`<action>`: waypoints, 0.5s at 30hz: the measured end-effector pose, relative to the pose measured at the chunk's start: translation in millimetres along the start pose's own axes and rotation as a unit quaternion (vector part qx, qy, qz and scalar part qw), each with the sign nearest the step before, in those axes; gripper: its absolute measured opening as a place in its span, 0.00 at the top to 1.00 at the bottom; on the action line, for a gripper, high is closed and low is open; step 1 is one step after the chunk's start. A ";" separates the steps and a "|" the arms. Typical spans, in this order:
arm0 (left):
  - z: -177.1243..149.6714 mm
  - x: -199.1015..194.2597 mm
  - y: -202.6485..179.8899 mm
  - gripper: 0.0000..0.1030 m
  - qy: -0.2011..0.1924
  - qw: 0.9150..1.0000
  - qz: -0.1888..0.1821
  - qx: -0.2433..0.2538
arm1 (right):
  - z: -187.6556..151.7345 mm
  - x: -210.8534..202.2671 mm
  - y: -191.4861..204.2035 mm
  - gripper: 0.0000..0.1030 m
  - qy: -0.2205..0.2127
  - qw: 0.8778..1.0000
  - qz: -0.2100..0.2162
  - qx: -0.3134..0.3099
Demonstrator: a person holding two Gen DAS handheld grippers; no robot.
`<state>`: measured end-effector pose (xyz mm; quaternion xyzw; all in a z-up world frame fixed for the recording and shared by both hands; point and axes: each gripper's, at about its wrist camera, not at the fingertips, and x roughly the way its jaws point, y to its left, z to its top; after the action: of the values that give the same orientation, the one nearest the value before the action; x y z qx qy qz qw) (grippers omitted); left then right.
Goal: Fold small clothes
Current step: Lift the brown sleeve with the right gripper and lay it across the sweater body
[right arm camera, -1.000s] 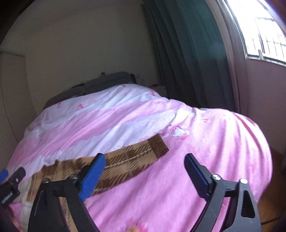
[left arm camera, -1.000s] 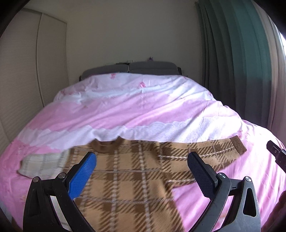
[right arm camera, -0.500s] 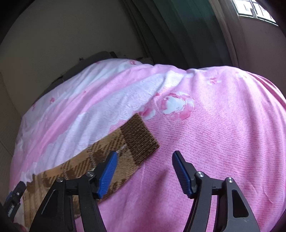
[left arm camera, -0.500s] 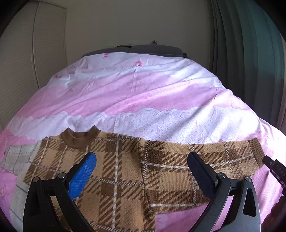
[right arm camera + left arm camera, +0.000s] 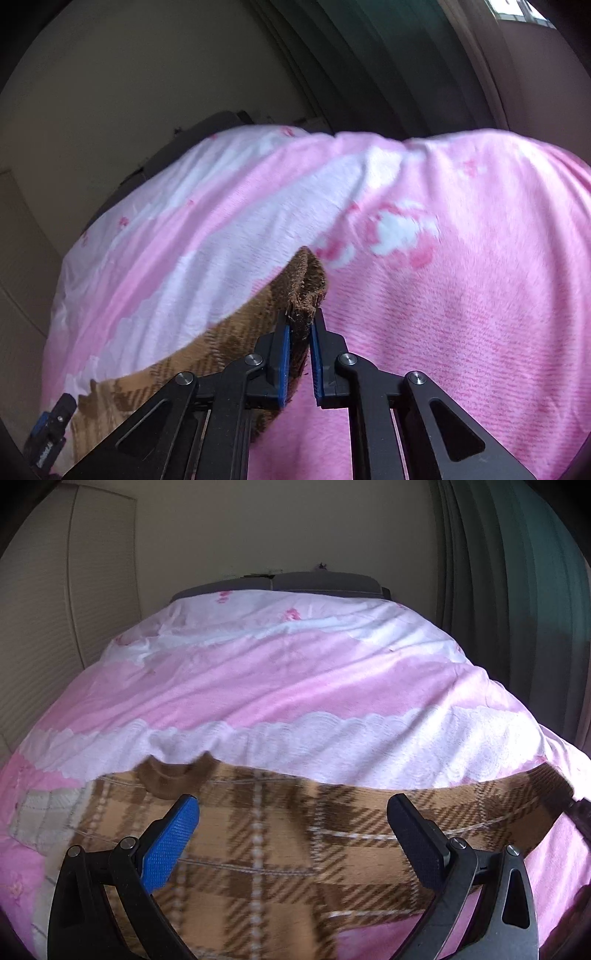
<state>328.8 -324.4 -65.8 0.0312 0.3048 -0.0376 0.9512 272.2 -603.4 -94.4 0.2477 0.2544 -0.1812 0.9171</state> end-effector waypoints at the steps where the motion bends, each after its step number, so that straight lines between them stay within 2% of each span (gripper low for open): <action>1: 2.9 -7.0 12.0 0.00 -0.003 1.000 0.005 -0.004 | 1.2 -6.0 9.1 0.89 -0.006 1.000 0.002 -0.009; 9: 19.7 -55.3 110.2 0.00 -0.025 0.998 0.044 -0.034 | -6.3 -59.6 129.3 0.89 -0.060 0.990 0.034 -0.123; 15: 19.8 -93.2 201.5 0.00 -0.047 0.993 0.089 -0.054 | -46.4 -78.0 238.2 0.89 -0.071 0.974 0.078 -0.201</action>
<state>282.8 -120.6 11.9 0.0054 0.2571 0.0626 0.9643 301.2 -368.6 0.6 0.0636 0.2000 -0.0717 0.9751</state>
